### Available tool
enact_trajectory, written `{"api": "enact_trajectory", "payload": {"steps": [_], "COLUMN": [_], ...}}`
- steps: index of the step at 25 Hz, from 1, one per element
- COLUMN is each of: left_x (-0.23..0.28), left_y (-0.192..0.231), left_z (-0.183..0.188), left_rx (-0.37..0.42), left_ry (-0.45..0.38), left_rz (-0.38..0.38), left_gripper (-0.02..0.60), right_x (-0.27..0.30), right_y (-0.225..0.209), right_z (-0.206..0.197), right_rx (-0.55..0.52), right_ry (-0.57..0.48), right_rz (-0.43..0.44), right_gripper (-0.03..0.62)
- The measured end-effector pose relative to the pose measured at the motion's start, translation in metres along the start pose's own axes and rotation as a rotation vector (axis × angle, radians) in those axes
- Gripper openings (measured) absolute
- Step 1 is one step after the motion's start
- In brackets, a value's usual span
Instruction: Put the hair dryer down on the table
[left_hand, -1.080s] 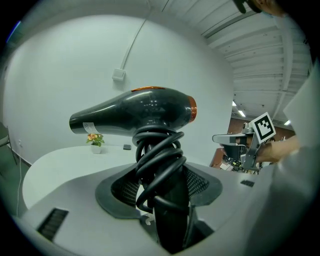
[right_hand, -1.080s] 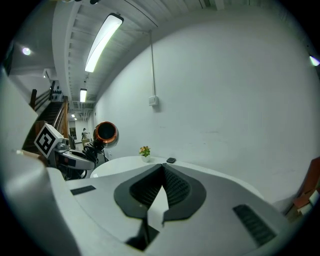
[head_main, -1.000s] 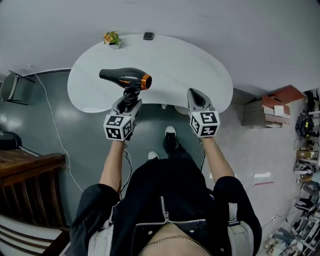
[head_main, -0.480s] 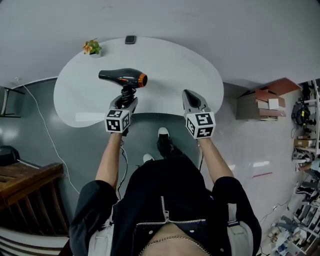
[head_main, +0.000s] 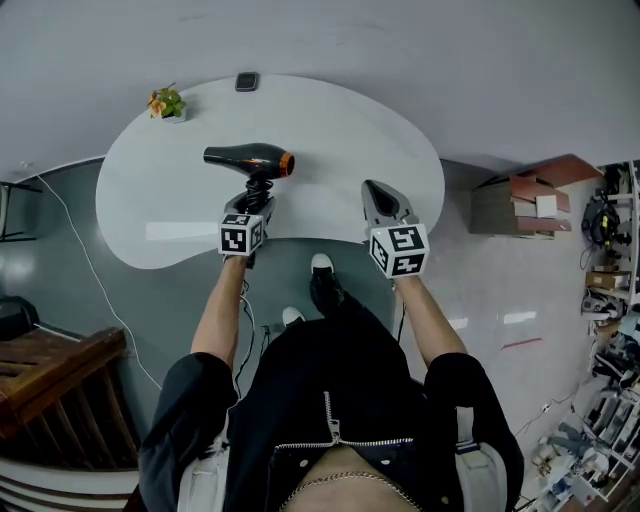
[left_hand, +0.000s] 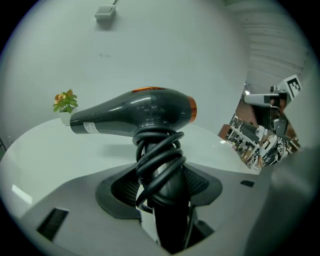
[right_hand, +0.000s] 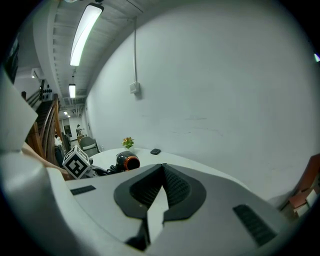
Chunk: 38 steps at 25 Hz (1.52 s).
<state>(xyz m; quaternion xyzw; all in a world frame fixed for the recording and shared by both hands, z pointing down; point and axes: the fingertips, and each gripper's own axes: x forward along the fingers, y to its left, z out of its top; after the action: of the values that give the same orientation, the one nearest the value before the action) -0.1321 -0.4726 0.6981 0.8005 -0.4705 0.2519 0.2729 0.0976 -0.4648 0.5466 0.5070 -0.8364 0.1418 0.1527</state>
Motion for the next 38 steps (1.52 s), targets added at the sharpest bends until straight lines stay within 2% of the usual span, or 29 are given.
{"api": "enact_trajectory", "payload": {"steps": [14, 20, 30, 33, 38], "left_x": [0.043, 0.051, 0.056, 0.06, 0.082], "left_y": [0.002, 0.001, 0.001, 0.0, 0.006], "left_z": [-0.049, -0.06, -0.061, -0.052, -0.033], "left_rx": [-0.022, 0.018, 0.022, 0.005, 0.027], "left_ry": [0.146, 0.185, 0.223, 0.241, 0.262], "left_rz": [0.012, 0.041, 0.077, 0.073, 0.085], "left_gripper": [0.249, 0.249, 0.249, 0.249, 0.249], "right_x": [0.016, 0.014, 0.016, 0.018, 0.014], "right_y": [-0.017, -0.021, -0.018, -0.016, -0.02], "right_z": [-0.021, -0.028, -0.037, -0.038, -0.041], "right_rx": [0.019, 0.025, 0.042, 0.038, 0.043], "right_ry": [0.063, 0.076, 0.09, 0.093, 0.099], "right_rz": [-0.008, -0.016, -0.005, -0.001, -0.012], "right_gripper": [0.005, 0.005, 0.005, 0.005, 0.005]}}
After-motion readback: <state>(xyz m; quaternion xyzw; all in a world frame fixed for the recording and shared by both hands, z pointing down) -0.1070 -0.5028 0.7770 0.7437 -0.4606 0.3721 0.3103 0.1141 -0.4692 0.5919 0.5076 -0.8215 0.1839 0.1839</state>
